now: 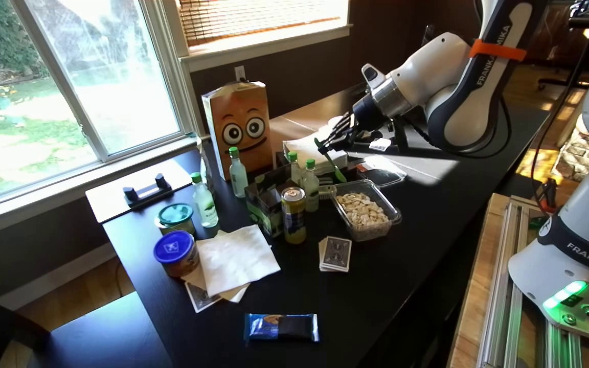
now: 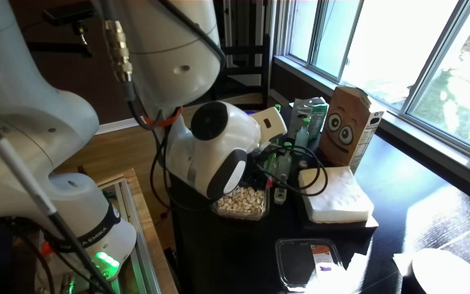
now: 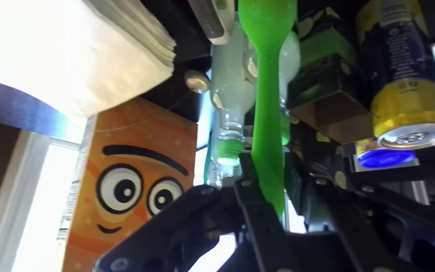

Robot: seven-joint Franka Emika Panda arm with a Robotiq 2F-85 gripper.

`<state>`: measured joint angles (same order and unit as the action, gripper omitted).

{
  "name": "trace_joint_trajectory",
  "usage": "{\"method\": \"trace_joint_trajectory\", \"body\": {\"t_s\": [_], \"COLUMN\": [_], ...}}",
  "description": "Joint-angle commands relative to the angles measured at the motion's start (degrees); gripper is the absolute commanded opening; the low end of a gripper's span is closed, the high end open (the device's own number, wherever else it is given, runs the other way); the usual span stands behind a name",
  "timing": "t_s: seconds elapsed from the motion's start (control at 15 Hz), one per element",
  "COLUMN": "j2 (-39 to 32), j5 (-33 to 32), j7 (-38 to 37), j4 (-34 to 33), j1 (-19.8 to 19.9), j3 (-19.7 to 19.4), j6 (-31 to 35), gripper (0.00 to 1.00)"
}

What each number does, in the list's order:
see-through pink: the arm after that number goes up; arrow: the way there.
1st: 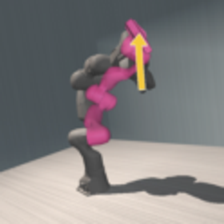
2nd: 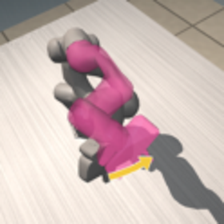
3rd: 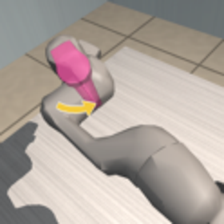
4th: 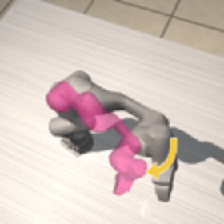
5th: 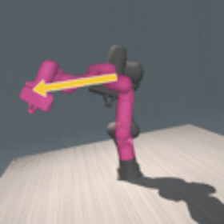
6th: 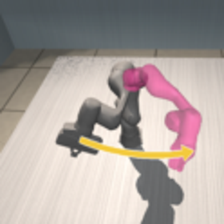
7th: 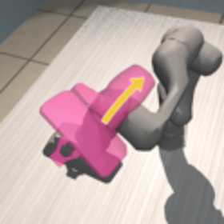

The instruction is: Pick up the spoon and place it in the container

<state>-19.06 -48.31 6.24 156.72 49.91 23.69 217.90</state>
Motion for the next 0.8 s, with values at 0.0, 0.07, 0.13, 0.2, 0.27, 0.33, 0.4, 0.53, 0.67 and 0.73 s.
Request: {"method": "trace_joint_trajectory", "body": {"t_s": [0.0,0.07,0.13,0.2,0.27,0.33,0.4,0.53,0.67,0.73], "j2": [0.2,0.2,0.2,0.1,0.3,-0.5,-0.6,-0.5,-1.1,-0.4], "j5": [4.8,5.8,6.4,6.9,7.8,8.3,8.3,10.5,15.5,11.2], "j7": [-4.3,-4.8,-5.7,-6.6,-7.5,-8.6,-10.0,-10.9,-9.0,-10.4], "j4": [0.1,0.4,0.8,0.9,1.3,0.2,0.2,0.3,0.2,0.4], "j1": [-10.7,-13.1,-15.4,-17.5,-19.6,-21.3,-22.6,-25.5,-28.6,-27.5], "j3": [-10.5,-12.7,-14.4,-15.9,-17.4,-18.5,-19.4,-21.2,-22.8,-23.1], "j6": [2.1,2.3,2.3,2.3,2.3,2.0,2.4,3.0,3.7,2.7], "gripper": [0.06,0.06,0.06,0.06,0.06,0.06,0.06,0.06,0.06,0.06]}}
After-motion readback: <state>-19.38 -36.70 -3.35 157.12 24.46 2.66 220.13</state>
